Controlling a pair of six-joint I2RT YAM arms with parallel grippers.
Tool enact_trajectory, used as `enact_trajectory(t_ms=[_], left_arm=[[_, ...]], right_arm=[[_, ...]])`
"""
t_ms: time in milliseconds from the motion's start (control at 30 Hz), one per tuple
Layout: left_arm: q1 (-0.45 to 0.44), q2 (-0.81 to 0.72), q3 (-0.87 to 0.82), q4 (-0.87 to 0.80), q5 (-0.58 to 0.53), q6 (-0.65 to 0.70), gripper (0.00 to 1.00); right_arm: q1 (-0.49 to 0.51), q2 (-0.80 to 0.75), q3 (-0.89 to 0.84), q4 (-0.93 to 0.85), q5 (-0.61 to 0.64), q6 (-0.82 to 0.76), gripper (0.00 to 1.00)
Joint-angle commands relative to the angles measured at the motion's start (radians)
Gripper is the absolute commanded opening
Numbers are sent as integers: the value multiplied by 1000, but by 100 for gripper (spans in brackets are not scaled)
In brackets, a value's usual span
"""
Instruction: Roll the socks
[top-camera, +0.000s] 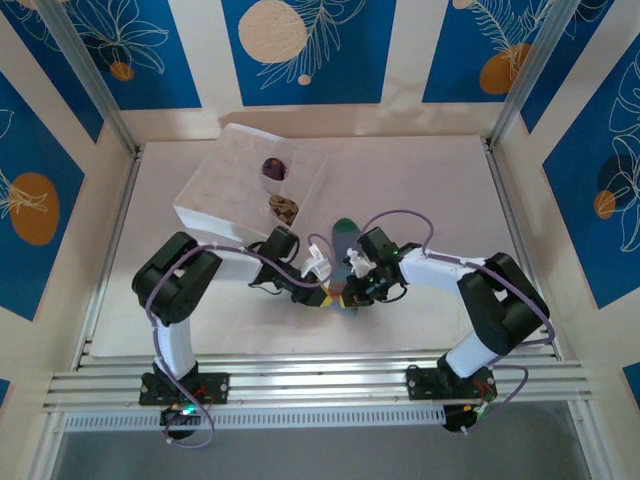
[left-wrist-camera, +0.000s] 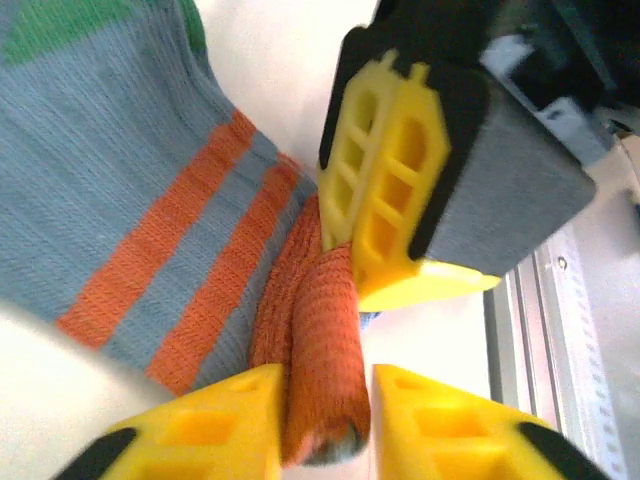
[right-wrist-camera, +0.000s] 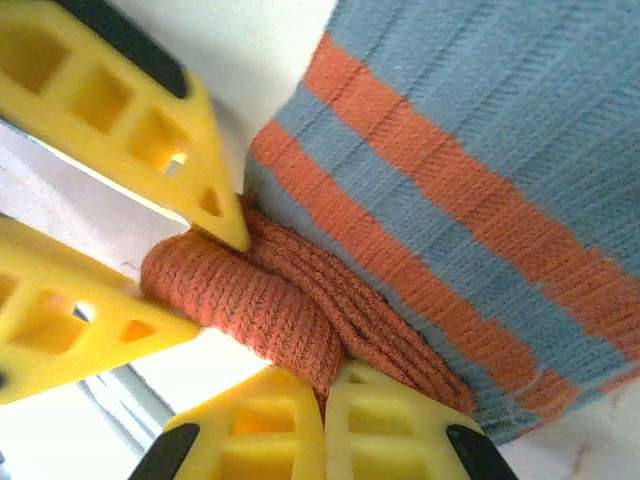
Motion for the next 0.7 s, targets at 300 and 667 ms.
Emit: enact_trajectory(t_ms=[300, 667], left_arm=[[-15, -116, -194, 483, -59, 14, 45], [-72, -41, -131, 462, -123, 38, 44]], right_arm=[[-81, 132, 89, -195, -199, -109, 0], [-88, 149, 111, -198, -201, -128, 0]])
